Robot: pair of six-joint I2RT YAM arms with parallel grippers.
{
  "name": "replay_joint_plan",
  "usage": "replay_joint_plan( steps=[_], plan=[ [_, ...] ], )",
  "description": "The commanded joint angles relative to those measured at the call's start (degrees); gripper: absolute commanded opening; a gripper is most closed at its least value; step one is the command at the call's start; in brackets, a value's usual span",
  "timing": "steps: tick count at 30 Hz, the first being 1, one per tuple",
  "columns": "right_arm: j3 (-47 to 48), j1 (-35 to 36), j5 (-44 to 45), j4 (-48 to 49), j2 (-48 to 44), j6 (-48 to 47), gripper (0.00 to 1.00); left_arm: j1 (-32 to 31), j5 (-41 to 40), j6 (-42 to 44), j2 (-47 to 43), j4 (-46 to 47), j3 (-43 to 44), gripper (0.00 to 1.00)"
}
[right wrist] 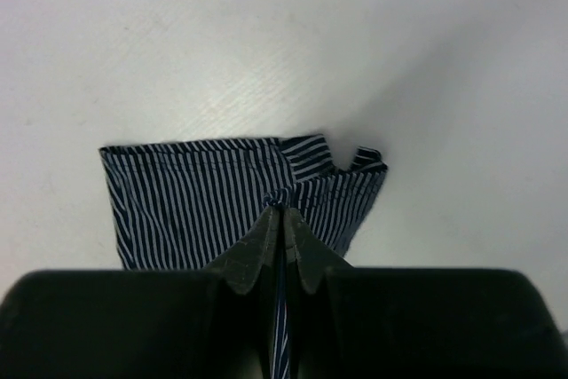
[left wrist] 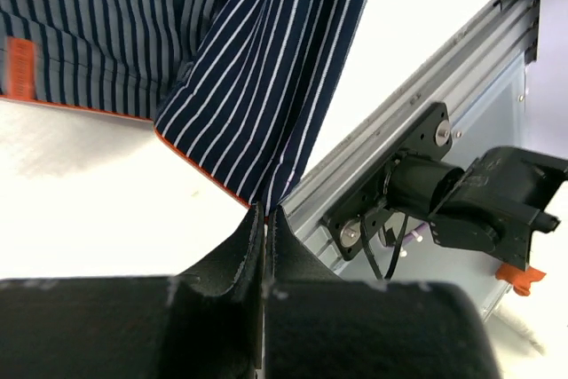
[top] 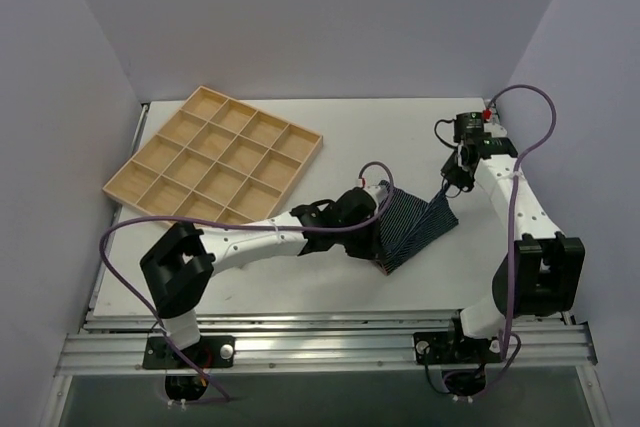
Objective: Roll the underwear
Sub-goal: Fold the underwear
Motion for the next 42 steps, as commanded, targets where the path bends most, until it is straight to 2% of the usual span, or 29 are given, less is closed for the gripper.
replay_joint_plan(
  steps=[1, 12, 18, 20, 25, 26, 31, 32, 33, 35, 36, 40, 42],
  plan=[
    [5.2, 2.0, -1.0, 3.4, 4.9, 1.1, 0.0, 2.8, 2.7, 1.1, -2.2, -2.8, -0.9, 0.02],
    [15.6, 9.5, -4.0, 4.9, 18.2, 0.1, 0.0, 12.5, 7.5, 1.7, 0.1, -3.6, -2.7, 0.02],
    [19.6, 11.9, -4.9, 5.0, 24.7, -1.2, 0.0, 15.5, 8.8, 1.8, 2.5, -4.2, -3.8, 0.03],
    [20.4, 12.4, -5.5, 5.0, 27.1, -1.7, 0.0, 16.2, 9.1, 1.8, 4.3, -5.1, -3.6, 0.08],
    [23.7, 14.4, -6.6, 5.0, 32.8, -4.4, 0.0, 16.6, 8.2, 1.7, 6.2, -6.1, -3.1, 0.11],
    [24.0, 14.8, -7.0, 5.0, 33.4, -4.8, 0.0, 16.6, 7.7, 1.7, 6.2, -6.4, -3.0, 0.17],
    [24.7, 15.9, -8.0, 5.6, 35.5, -5.4, 0.0, 17.4, 5.0, 2.8, 6.5, -9.7, -2.1, 0.19],
    [24.5, 16.0, -8.4, 5.9, 35.7, -5.1, 0.0, 17.4, 4.2, 3.1, 6.3, -10.6, -1.8, 0.21],
    [24.5, 16.1, -8.5, 6.1, 35.7, -5.0, 0.0, 17.6, 3.8, 3.7, 6.1, -11.1, -1.5, 0.29],
    [24.2, 16.2, -9.0, 6.8, 35.9, -4.7, 0.0, 17.6, 2.3, 4.5, 5.7, -12.4, -1.0, 0.38],
    [24.3, 16.1, -9.0, 7.0, 36.1, -4.5, 0.0, 17.6, 1.9, 5.1, 5.1, -12.6, -0.8, 0.46],
    [25.6, 16.2, -9.0, 6.7, 37.0, -4.3, 0.0, 17.7, 1.1, 7.2, 3.9, -12.8, 0.1, 0.59],
    [27.1, 16.2, -9.2, 6.3, 37.7, -4.7, 0.0, 17.8, 1.7, 9.0, 4.0, -11.8, 0.6, 0.62]
  ],
)
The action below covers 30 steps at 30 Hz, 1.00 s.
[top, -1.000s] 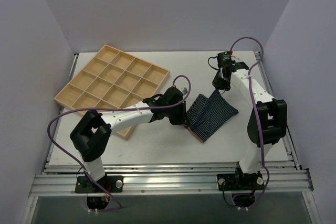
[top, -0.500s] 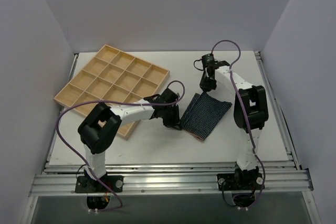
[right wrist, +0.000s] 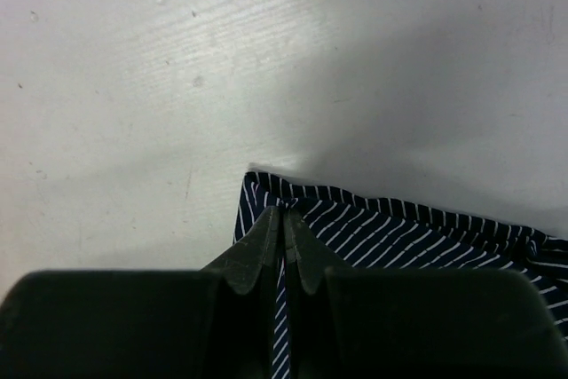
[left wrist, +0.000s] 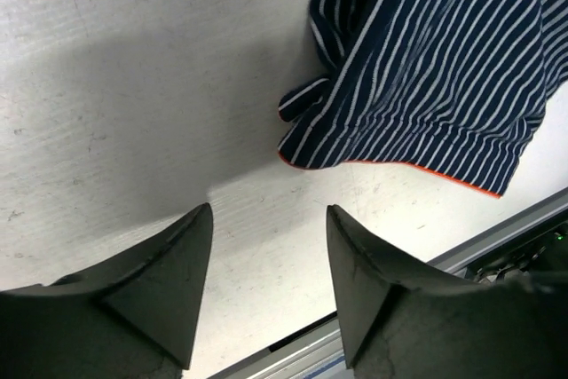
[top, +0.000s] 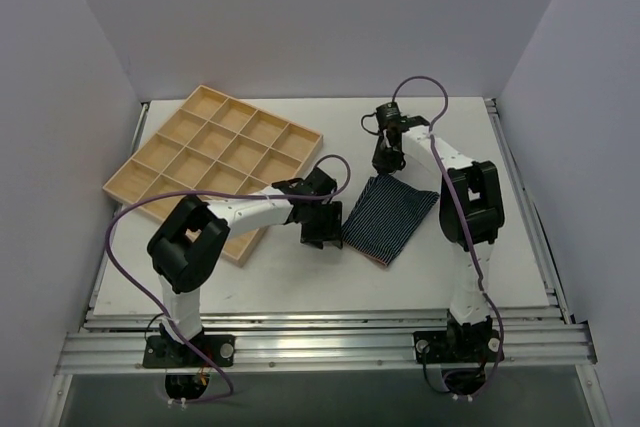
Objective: Roll the underwear
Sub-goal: Fold the underwear
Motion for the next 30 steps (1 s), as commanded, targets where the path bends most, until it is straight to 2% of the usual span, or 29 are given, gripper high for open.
replay_joint_plan(
  steps=[1, 8, 11, 14, 18, 21, 26, 30],
  plan=[
    [4.0, -0.1, -0.4, -0.8, 1.7, -0.7, 0.0, 0.4, -1.4, 4.0, -2.3, 0.0, 3.8, 0.63],
    [5.6, 0.3, -1.5, -1.0, 3.5, -1.5, 0.01, 2.0, -0.2, 5.0, -2.5, 2.0, 4.8, 0.67],
    [5.2, 0.3, -3.3, -0.7, 4.3, -1.9, 0.07, 2.4, 0.8, 5.1, -1.4, 1.6, 5.7, 0.67],
    [6.4, 0.3, -5.0, -0.5, 5.1, -3.8, 0.15, 2.4, 1.4, 5.5, -1.2, 1.1, 6.4, 0.67],
    [10.6, -0.3, -6.7, -2.0, 4.6, -6.1, 0.32, 2.4, 2.2, 6.5, -1.1, 1.5, 7.3, 0.66],
    [13.9, -2.2, -8.5, -4.9, 2.6, -6.0, 0.39, 2.4, 2.7, 7.7, 0.2, 0.5, 9.9, 0.66],
    [10.4, -6.3, -8.9, -8.8, -3.4, -4.9, 0.36, 2.5, 3.1, 8.8, 4.8, -1.3, 14.7, 0.62],
    [-2.7, -7.8, -7.3, -7.8, -11.6, -4.7, 0.3, 2.6, 3.1, 8.3, 5.7, -1.1, 15.1, 0.59]
  ],
)
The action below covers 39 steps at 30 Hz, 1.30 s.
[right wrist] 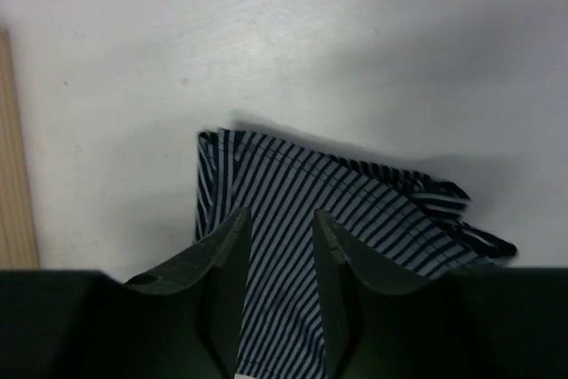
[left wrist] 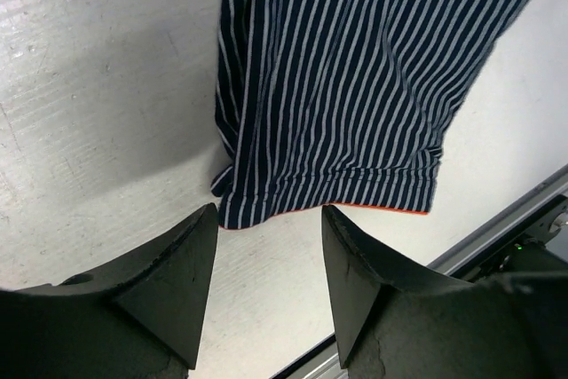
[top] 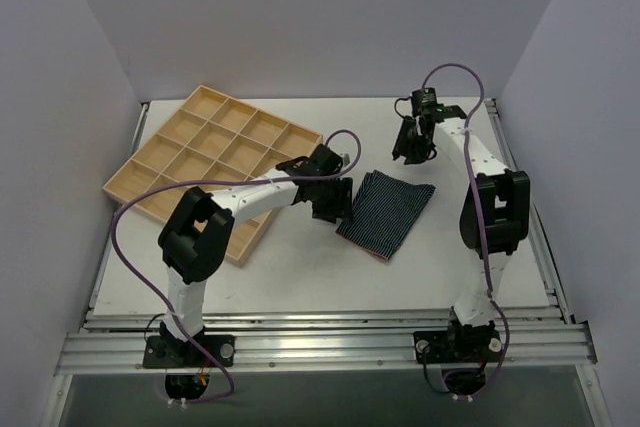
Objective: Roll the underwear
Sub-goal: Fold the underwear
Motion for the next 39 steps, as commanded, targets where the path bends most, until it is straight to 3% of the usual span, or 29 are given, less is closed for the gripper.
replay_joint_plan(
  steps=[1, 6, 13, 22, 39],
  plan=[
    [-8.7, -1.4, 1.2, -3.1, -8.0, 0.2, 0.29, 0.3, 0.2, 0.7, 1.1, -0.8, 1.7, 0.58],
    [-16.9, -3.6, 3.4, -0.8, -10.2, -0.3, 0.21, 0.5, -4.8, -0.1, 1.2, -1.6, -0.5, 0.53],
    [-23.3, -4.1, 4.6, 3.5, -8.0, -0.9, 0.2, 0.8, -4.8, -0.4, 3.2, -2.1, -3.0, 0.53],
    [-20.6, -4.3, 8.0, 3.4, -4.1, -4.2, 0.2, 0.8, -5.0, -0.3, 4.5, -2.9, -4.6, 0.52],
    [-22.1, -6.1, 12.4, 1.4, -10.1, -5.3, 0.21, 0.7, -5.0, -0.7, 5.3, -3.6, -4.2, 0.53]
  ],
)
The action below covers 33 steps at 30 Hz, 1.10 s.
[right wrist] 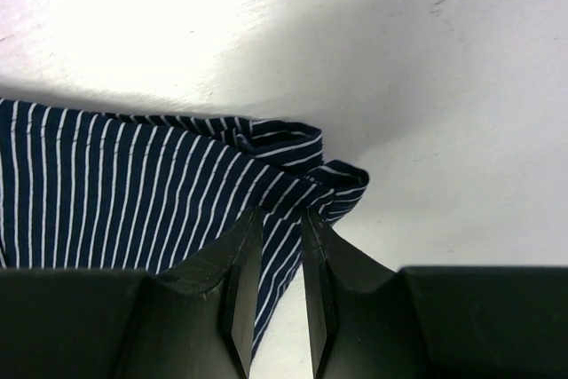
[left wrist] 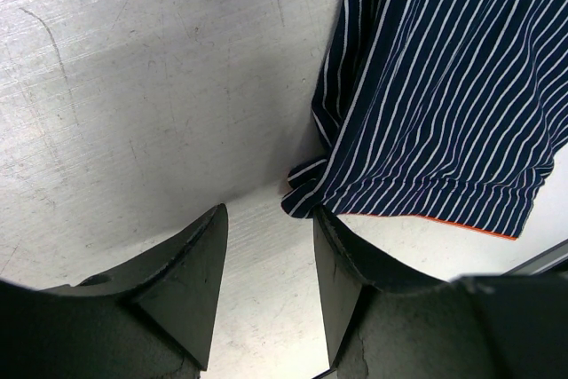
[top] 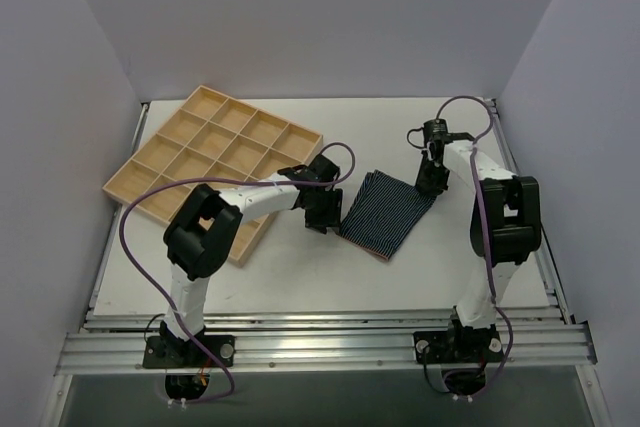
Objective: Roll the underwear
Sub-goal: Fold the underwear
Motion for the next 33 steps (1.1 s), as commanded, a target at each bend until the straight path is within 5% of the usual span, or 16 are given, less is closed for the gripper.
replay_joint_plan(
  steps=[1, 9, 21, 33],
  plan=[
    [-1.1, -1.6, 2.6, -0.9, -2.1, -1.3, 0.21, 0.3, -1.5, 0.0, 2.8, -2.5, -0.7, 0.52],
    [-3.7, -4.1, 1.8, 2.1, 1.0, -4.3, 0.2, 0.1, -1.5, 0.0, 2.7, -3.0, -1.3, 0.52],
    [1.7, -3.1, -2.0, -3.0, -6.1, -4.0, 0.22, -0.1, -1.1, 1.0, 1.5, -3.9, -0.6, 0.52],
    [-10.8, 2.7, -5.2, 2.1, -8.6, 2.4, 0.2, -0.9, -2.0, 0.4, 1.6, -4.5, -0.6, 0.52]
  ],
)
